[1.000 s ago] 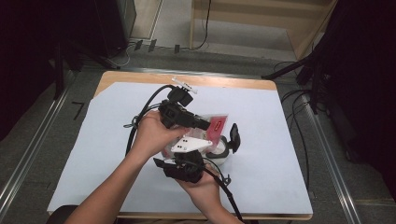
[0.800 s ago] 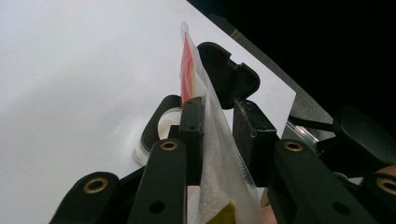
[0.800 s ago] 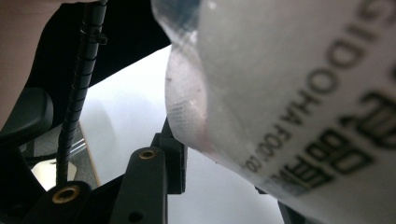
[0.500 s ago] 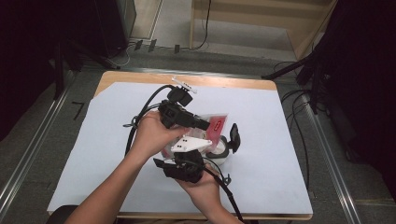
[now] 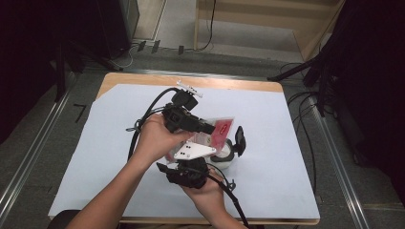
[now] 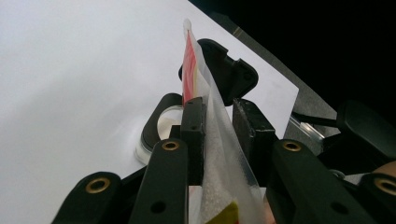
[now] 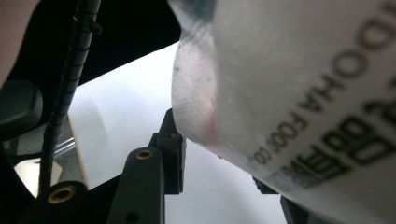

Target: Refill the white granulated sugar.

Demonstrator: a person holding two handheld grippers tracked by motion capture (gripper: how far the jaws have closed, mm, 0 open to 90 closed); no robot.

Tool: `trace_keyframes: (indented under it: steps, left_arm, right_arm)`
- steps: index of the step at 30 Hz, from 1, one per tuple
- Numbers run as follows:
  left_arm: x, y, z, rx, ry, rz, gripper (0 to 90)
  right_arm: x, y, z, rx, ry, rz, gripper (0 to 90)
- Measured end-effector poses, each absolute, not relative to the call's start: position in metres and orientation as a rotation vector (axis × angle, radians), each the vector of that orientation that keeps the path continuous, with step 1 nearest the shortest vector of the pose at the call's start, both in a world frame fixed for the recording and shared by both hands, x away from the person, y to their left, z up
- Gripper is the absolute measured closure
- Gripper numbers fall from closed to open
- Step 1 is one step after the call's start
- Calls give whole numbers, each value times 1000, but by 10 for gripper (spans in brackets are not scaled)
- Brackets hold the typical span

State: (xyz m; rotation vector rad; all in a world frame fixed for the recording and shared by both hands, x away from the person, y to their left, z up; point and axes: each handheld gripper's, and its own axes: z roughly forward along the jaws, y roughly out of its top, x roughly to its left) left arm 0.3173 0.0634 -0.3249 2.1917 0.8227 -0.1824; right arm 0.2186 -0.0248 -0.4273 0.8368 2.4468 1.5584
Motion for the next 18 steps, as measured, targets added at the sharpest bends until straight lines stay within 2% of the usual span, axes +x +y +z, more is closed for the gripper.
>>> trace_keyframes:
  steps: [18]
  left_arm:
    - [310,74,-331,2248,841,-208,758]
  right_arm:
    - [209,-17,-441,750,2433,1536,549]
